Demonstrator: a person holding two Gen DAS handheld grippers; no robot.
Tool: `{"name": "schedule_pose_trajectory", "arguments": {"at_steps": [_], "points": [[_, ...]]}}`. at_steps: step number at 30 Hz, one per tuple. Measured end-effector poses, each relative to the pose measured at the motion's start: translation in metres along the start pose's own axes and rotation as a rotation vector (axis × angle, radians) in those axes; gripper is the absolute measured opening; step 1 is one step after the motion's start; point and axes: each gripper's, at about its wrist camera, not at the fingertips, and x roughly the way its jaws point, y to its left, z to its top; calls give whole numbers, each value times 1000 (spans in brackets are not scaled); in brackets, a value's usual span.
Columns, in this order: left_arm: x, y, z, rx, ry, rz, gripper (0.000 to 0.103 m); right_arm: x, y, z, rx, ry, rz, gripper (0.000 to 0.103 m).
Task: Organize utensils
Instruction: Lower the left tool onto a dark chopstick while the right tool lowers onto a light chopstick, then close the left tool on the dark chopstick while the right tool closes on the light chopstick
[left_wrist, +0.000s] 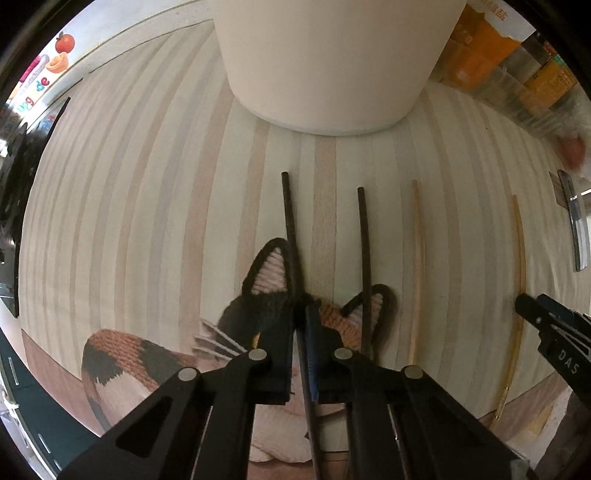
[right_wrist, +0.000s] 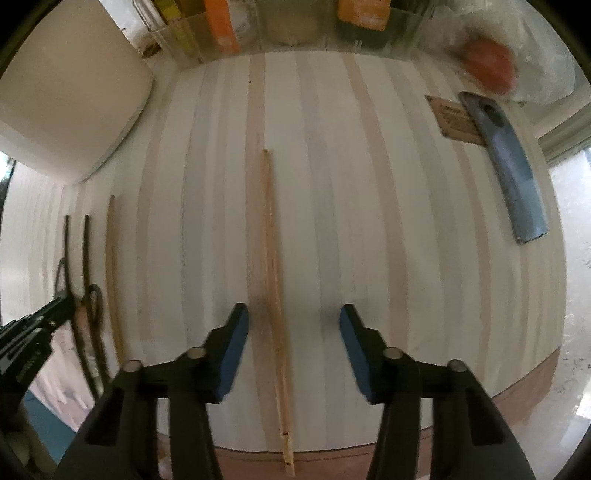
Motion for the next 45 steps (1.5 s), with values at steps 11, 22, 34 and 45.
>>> {"name": "schedule_pose_trajectory", "arguments": {"at_steps": [11,22,34,45], "points": [[3,50,6,21,19,-3,4,-6,47,-11,-12,32,52,7],[5,68,15,29,39,-46,6,-4,82,-16,-36,82,48,8],[5,33,25,102,21,-41,4,-3,106,3,-72,93,-31,7],[8,18,35,132,36,-32,4,-3,109,32,-73,120,-45,9]]}}
